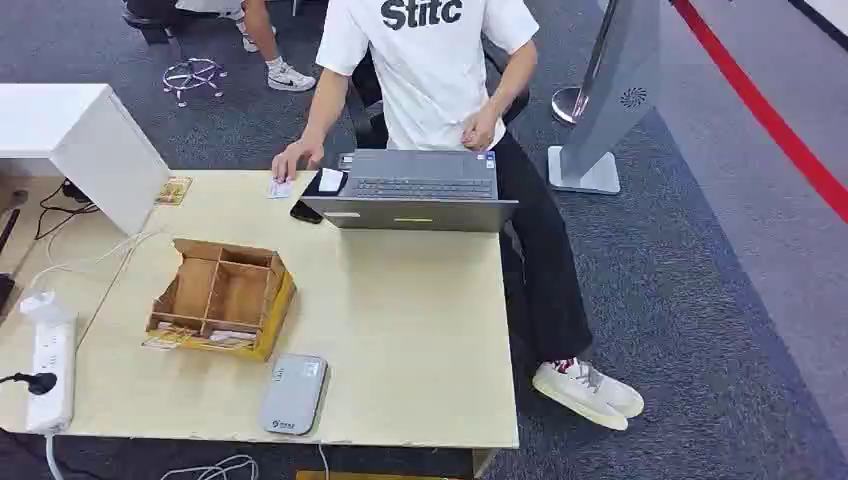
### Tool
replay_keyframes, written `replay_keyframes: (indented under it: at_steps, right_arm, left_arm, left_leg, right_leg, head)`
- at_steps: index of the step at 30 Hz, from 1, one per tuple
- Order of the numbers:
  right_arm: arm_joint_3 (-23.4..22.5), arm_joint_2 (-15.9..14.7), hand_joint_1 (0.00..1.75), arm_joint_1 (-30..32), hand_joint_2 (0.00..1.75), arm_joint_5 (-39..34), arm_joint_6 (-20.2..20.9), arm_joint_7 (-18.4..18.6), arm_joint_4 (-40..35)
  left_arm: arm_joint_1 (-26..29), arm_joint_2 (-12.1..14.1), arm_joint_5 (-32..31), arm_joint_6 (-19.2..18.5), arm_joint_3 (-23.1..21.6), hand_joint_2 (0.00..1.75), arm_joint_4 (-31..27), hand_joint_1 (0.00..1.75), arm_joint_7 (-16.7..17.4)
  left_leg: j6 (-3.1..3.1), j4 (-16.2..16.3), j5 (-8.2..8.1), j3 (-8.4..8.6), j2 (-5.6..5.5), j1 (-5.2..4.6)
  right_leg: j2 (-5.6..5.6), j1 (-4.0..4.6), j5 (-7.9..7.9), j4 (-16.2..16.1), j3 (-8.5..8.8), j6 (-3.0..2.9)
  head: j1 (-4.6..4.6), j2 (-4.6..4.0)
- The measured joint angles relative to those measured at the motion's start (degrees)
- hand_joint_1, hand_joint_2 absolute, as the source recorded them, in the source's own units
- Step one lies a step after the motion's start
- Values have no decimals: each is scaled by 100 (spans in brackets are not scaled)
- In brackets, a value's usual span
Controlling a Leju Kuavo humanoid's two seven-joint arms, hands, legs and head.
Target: Pass the card to the sensor for recognition and then transmit it.
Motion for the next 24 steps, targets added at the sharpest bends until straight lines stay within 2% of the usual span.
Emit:
replay_keyframes:
  at_steps: [9,13,14,16,17,24]
  right_arm:
    - [-260,234,0,352,175,-679,103,157,-952]
    - [-398,359,0,529,175,-1008,153,232,-1410]
    - [-424,383,0,567,0,-1082,171,243,-1506]
    - [-509,457,0,666,0,-1272,201,295,-1760]
    - [-546,489,0,710,175,-1365,207,310,-1883]
    - [-824,708,0,1001,175,-1934,372,476,-2653]
  left_arm:
    - [9,-242,471,-411,458,175,-375,0,118]
    - [19,-369,807,-474,713,175,-634,0,219]
    - [28,-407,892,-479,765,175,-695,0,219]
    - [48,-470,1128,-479,899,175,-864,0,221]
    - [60,-500,1245,-479,961,175,-942,0,234]
    - [248,-719,2104,-400,1353,175,-1571,0,236]
  left_leg:
    - [0,0,0,0,0,0]
    - [0,0,0,0,-1,0]
    - [0,0,0,0,-1,0]
    - [0,0,0,0,-1,1]
    - [0,0,0,0,-1,1]
    - [0,0,0,-1,0,0]
  right_leg:
    - [0,0,0,0,0,0]
    - [0,0,0,0,0,0]
    - [0,0,0,0,0,0]
    - [0,0,0,0,0,0]
    - [0,0,0,0,0,0]
    - [0,0,0,0,1,0]
  head:
    - [0,0]
    - [-4,0]
    - [-2,0]
    - [-4,0]
    - [-4,0]
    - [-2,0]
